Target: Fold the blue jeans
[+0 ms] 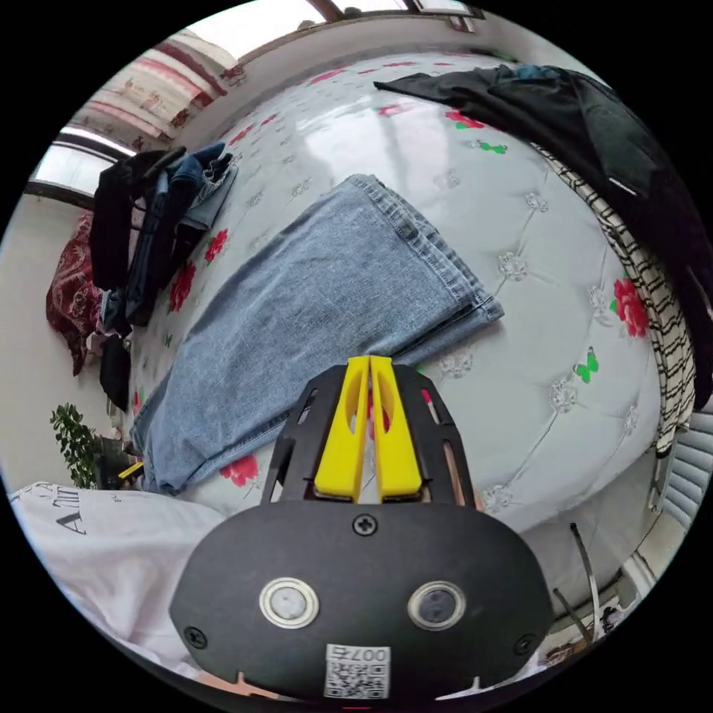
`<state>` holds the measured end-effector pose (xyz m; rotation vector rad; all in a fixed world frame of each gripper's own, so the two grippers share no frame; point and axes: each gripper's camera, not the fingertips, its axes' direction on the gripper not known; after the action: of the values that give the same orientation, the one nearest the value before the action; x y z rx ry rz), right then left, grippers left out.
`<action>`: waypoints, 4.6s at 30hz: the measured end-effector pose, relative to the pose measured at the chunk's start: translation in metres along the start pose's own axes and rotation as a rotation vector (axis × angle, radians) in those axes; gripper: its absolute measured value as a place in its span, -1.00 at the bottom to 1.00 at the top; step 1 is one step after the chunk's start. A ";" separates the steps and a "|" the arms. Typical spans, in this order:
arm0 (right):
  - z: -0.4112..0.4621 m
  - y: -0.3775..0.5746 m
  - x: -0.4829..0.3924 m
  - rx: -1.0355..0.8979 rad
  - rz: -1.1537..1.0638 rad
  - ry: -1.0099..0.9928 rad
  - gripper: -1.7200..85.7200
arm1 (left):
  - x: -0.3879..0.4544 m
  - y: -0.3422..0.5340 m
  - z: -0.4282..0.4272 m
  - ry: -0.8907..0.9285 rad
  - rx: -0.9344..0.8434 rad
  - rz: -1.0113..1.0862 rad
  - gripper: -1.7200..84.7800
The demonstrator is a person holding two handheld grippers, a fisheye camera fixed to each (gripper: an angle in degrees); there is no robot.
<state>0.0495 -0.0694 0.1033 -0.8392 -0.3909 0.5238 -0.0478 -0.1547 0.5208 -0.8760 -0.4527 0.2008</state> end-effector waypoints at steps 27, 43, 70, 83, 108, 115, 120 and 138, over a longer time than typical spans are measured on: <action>-0.030 -0.122 0.036 0.041 -0.026 0.238 -0.96 | -0.022 0.020 -0.022 0.169 0.021 -0.388 -0.98; 0.101 0.019 -0.209 -0.581 -0.880 -0.484 -0.90 | -0.052 0.103 -0.035 0.218 0.298 -0.266 -0.66; 0.118 0.049 -0.333 -0.582 -1.211 -0.323 -0.95 | -0.017 0.045 -0.045 -0.022 0.102 -0.004 -0.90; 0.090 0.071 -0.333 -0.689 -1.267 -0.444 -0.96 | -0.063 0.078 -0.049 0.170 0.121 -0.143 -0.79; 0.009 0.027 -0.199 -0.033 -0.563 -0.032 -0.93 | -0.003 0.095 -0.093 -0.026 0.264 -0.052 -0.80; -0.047 -0.008 -0.058 0.255 0.016 0.040 -0.86 | 0.036 0.053 -0.114 -0.054 0.337 0.040 -0.84; -0.045 -0.041 0.013 0.268 0.175 0.077 -0.84 | 0.073 0.015 -0.033 -0.080 0.129 0.135 -0.93; -0.036 -0.011 0.060 0.131 0.119 0.042 -0.96 | 0.124 0.067 -0.117 0.025 0.521 0.329 -0.98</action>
<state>0.1200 -0.0623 0.0975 -0.7488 -0.2661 0.6341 0.1174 -0.1503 0.4407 -0.4335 -0.2118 0.5813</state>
